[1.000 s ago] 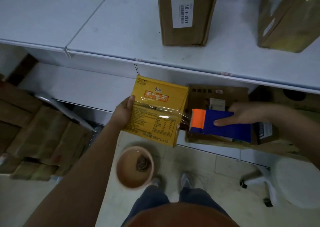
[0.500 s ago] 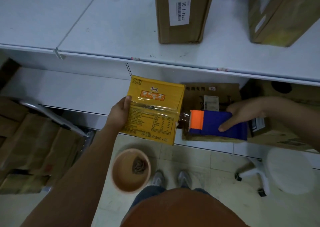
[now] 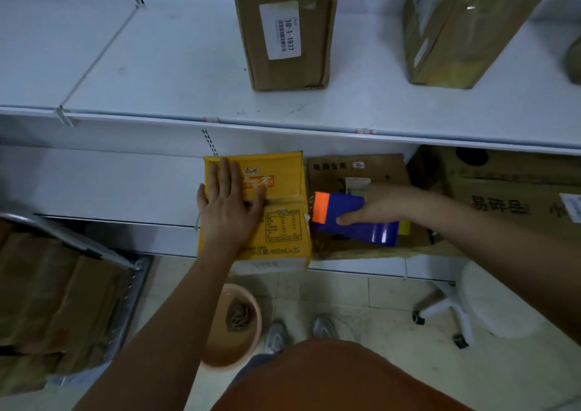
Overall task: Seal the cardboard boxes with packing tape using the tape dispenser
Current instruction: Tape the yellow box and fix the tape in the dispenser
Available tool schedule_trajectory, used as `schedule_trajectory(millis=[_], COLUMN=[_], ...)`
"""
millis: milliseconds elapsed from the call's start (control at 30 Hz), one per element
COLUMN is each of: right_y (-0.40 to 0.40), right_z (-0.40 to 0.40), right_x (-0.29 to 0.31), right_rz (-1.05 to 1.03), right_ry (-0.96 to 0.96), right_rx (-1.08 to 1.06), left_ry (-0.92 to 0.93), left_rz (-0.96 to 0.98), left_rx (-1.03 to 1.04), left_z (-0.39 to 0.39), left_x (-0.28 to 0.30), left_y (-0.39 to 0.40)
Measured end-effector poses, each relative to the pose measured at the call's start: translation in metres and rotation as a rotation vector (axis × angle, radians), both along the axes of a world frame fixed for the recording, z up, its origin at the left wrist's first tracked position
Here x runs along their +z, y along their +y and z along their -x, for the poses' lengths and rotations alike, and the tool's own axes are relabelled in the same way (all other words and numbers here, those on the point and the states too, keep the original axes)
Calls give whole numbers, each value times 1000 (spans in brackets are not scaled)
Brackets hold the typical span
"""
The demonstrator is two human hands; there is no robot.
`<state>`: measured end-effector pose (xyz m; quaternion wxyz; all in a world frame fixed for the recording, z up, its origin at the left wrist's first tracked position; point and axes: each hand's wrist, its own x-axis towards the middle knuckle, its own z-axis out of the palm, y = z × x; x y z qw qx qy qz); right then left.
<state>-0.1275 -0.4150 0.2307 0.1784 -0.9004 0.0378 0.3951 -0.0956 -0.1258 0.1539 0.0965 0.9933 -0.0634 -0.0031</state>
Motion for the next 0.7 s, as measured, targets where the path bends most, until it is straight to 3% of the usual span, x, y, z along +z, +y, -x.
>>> schedule_trajectory(millis=[167,333,533,700], right_y=[11,-11,4,13], right_z=[4,13,33,52], right_x=[-43,-68,-68,-68], right_rz=[468,108,-15,-134], right_ry=[-236,-270,-339,-457], right_rx=[98,-157,-425,-685], left_ry=[-24,-47,22,189], left_rz=[-36,-21,-78,106], left_rx=[9,0,-57,-61], left_z=[14,28,4,18], left_x=[-9,-12,1,23], left_y=[10,14,2,-58])
